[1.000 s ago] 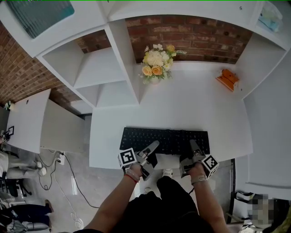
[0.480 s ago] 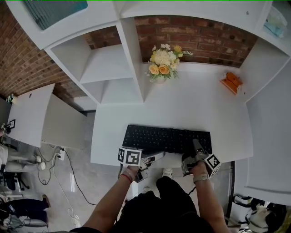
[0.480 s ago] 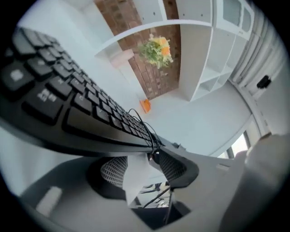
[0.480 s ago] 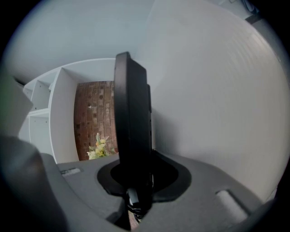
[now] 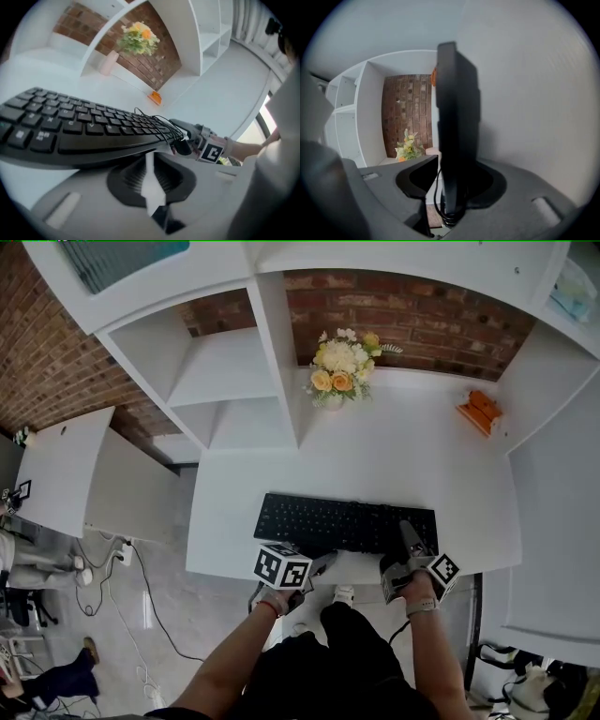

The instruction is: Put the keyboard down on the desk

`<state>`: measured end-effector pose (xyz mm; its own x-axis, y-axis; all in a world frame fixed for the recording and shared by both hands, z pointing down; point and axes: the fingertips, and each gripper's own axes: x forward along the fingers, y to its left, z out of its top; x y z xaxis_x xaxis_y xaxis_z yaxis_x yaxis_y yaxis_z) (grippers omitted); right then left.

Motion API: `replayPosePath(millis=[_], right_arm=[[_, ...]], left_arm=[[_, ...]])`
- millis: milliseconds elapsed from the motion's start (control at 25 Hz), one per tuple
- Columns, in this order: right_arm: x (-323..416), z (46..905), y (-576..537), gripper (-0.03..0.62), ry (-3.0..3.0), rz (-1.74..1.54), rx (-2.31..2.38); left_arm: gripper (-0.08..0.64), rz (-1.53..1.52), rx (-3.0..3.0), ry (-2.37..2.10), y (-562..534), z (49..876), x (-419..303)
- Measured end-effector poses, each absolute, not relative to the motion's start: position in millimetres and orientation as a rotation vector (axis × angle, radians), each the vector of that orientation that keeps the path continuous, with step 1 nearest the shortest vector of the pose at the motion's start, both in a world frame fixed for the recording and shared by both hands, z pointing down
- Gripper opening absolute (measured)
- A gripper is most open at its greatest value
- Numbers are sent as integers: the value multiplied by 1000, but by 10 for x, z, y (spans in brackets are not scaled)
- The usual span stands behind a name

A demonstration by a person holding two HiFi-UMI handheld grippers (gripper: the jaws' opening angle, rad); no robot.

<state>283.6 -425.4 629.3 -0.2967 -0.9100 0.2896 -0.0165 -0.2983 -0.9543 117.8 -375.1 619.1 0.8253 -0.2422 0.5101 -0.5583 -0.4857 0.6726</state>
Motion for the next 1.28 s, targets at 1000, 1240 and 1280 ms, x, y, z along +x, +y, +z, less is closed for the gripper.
replayPosePath(millis=[1000,1240,1280], right_arm=[[2382,6186,-3576,245,2559,-1631,-1201],[2375,6281,-3531,29,2702,-1588,-1356],[2381,6289,-3529,24,2702,-1587,-1374]], left_arm=[[0,444,2013,-631,-3705,6278,1228],[0,492,1999,-641,-3702,6312,1217],[0,492,1992,-633,-3686,6330,1231]])
